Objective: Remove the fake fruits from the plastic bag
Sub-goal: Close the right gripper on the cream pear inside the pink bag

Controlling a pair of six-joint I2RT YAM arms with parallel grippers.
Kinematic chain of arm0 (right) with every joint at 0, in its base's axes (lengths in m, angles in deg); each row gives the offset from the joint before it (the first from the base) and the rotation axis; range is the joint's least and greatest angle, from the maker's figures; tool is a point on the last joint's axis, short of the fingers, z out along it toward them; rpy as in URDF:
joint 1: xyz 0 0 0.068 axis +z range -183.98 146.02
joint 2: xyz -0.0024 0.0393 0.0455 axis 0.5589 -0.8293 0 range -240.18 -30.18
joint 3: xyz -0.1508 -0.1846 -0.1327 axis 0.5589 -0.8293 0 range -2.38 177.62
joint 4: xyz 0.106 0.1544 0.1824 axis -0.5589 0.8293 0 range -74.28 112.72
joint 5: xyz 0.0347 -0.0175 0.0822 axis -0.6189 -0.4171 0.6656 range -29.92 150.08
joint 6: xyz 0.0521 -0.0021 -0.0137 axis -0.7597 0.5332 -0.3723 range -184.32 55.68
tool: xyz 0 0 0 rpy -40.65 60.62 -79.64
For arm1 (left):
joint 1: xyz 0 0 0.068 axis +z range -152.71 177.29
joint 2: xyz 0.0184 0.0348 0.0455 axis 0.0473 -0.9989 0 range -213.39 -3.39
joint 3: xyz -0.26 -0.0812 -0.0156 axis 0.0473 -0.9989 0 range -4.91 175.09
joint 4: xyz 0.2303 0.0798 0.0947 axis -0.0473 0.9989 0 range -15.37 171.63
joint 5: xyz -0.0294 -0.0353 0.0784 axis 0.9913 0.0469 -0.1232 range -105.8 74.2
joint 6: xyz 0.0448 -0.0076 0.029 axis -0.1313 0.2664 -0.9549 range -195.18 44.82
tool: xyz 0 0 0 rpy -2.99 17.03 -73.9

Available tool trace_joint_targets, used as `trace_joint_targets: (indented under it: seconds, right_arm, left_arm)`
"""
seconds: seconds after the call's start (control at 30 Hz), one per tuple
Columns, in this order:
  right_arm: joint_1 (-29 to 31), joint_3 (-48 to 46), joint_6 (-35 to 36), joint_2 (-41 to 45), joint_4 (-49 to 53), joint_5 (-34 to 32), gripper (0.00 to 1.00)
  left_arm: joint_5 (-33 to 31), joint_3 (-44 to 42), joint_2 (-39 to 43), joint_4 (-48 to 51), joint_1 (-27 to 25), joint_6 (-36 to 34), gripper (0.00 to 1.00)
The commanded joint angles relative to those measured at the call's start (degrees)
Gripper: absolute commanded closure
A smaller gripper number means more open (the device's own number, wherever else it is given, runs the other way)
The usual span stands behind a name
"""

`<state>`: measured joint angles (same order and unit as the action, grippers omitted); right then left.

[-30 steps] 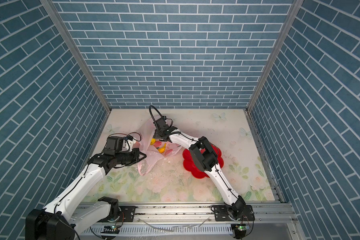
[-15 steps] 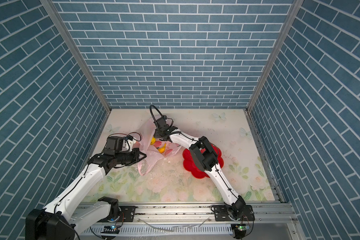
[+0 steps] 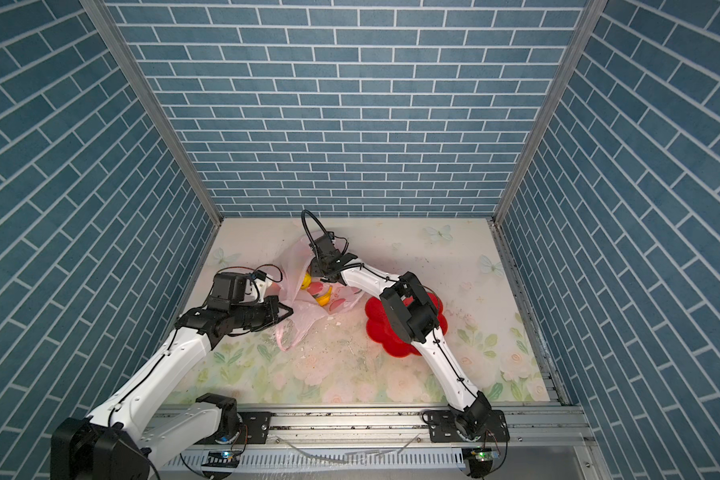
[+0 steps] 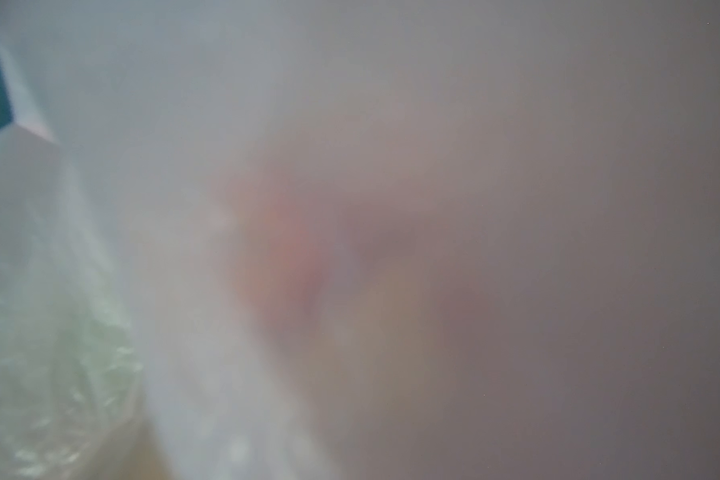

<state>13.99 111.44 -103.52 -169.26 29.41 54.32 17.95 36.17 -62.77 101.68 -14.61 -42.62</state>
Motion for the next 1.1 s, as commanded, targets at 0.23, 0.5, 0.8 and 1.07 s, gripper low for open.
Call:
trace_joint_targets:
  seconds: [0.23,0.5,0.8,1.07]
  right_arm:
    - [1.49,-8.51,1.74,9.09,-1.38,1.89,0.52]
    - [2.74,-13.18,3.33,14.52,-1.26,2.77,0.52]
    - [3.69,-15.92,4.88,17.38,-0.71,4.21,0.52]
    - [4.69,-16.4,9.42,18.18,1.44,6.38,0.52]
  left_arm:
    - [-0.26,0.92,-2.25,-1.9,0.3,-0.51,1.0]
    - [-0.92,2.33,-3.74,-3.05,0.33,-0.26,1.0]
    - [-1.15,4.06,-5.02,-3.65,0.3,-0.3,1.0]
    - [-1.41,4.37,-5.28,-3.52,0.37,-0.55,1.0]
